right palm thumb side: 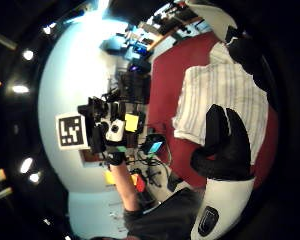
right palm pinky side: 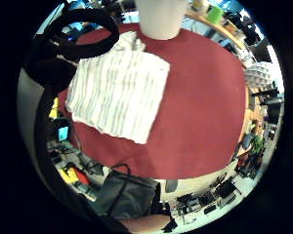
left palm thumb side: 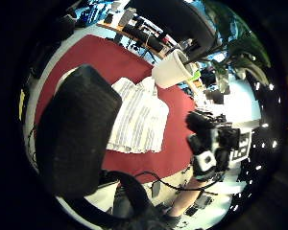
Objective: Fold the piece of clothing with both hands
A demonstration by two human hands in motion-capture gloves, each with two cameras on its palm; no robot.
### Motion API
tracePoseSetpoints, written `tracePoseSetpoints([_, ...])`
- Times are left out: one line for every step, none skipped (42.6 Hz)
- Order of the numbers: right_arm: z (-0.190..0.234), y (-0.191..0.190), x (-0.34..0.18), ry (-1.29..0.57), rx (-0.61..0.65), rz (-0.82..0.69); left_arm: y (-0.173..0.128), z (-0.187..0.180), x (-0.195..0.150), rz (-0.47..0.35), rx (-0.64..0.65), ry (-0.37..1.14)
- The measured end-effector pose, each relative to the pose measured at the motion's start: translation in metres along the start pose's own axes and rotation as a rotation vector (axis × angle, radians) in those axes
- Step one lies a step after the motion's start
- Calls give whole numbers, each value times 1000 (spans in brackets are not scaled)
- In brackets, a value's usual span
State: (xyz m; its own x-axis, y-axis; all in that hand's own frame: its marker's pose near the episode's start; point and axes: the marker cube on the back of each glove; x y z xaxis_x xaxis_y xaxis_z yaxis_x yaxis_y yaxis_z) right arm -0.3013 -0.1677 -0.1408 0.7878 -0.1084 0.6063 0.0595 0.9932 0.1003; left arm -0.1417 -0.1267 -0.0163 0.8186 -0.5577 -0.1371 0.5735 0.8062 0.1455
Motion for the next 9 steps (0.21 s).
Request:
tracePoseSetpoints([-5, 2, 6, 15, 7, 12, -1, 2, 4, 4, -4, -7])
tracePoseSetpoints([-8, 3, 12, 28, 10, 22, -2, 3, 8, 9, -9, -12])
tracePoseSetpoints([-12, 5, 18, 41, 10, 32, -3, 4, 13, 16, -14, -16])
tracePoseSetpoints([-15, 6, 25, 56, 12, 42, -3, 5, 18, 24, -18, -18])
tracePoseSetpoints([-17, 6, 32, 75, 15, 53, -3, 7, 23, 35, -20, -17])
tracePoseSetpoints([-20, 6, 39, 96, 20, 67, -4, 8, 27, 45, -22, -17])
tracePoseSetpoints([-22, 6, 45, 117, 28, 80, -5, 11, 30, 54, -25, -19])
tracePoseSetpoints([-23, 6, 49, 135, 36, 89, -8, 14, 33, 60, -28, -21])
tracePoseSetpoints([-24, 5, 52, 146, 43, 93, -9, 15, 34, 64, -30, -24])
